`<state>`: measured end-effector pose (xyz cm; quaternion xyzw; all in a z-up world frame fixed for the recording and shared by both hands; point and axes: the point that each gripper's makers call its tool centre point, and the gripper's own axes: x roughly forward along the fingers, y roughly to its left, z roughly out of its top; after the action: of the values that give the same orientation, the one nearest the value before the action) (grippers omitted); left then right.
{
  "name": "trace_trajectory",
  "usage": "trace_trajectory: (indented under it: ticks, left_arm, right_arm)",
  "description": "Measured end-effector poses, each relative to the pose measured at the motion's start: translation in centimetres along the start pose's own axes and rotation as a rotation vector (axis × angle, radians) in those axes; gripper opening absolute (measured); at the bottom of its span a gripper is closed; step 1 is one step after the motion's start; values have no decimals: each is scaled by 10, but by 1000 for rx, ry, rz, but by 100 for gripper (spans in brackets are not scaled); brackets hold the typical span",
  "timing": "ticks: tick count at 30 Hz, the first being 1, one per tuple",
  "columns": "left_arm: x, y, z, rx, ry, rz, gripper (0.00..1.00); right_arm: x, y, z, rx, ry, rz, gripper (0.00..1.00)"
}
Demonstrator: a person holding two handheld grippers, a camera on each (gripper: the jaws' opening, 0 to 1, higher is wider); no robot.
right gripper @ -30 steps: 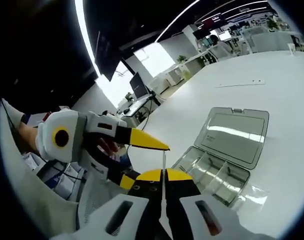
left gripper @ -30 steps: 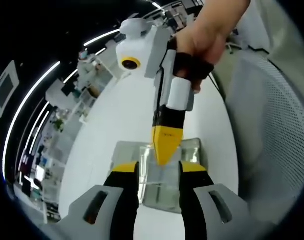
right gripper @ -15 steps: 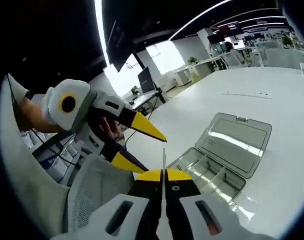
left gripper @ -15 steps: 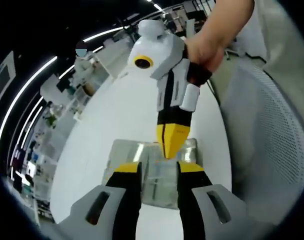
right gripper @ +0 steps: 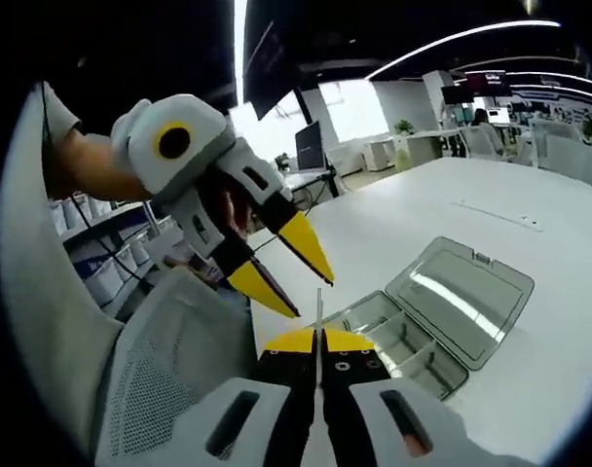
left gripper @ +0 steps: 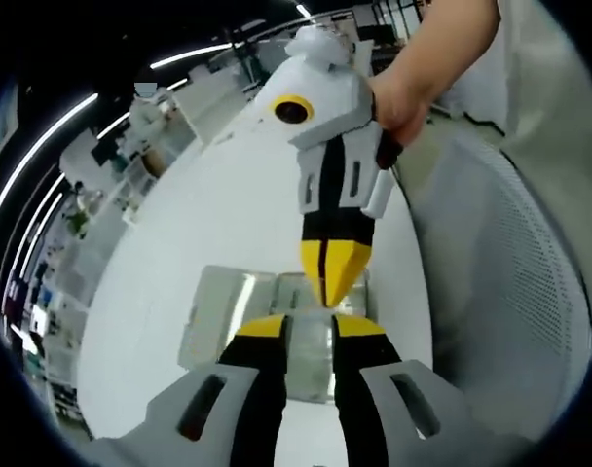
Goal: Insert the divider into the dual guide fixture by aligning both edges with the guide slots and pushing it downward to the bottom, including one-sided entry, uneven engagement, binding, and posture correction.
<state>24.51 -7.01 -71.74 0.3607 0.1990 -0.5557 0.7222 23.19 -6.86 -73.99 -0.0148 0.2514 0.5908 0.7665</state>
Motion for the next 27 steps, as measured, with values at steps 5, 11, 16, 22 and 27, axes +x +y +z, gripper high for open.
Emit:
trace_trajectory:
  ticks: [5,11,16,22,27]
  left_arm:
    - [2,-6,1,-9,3,-45,12]
    - [3,-12,1,-36,14,-88,6]
    - [2,-13,0,-35,23,-103,2]
    - [2,-17,-1,-46,36,-140,1]
    - [2,-19,-1,-77,39,-167,2]
  right_arm:
    - [1,4,-1,-67,7,12,0]
    - [1,5,-2,-103,14,20,0]
    - [2,9,-5,-153,35,27,0]
    - [2,11,-6,-204,49,39,0]
    - [2,14,-5,-238,55,43,0]
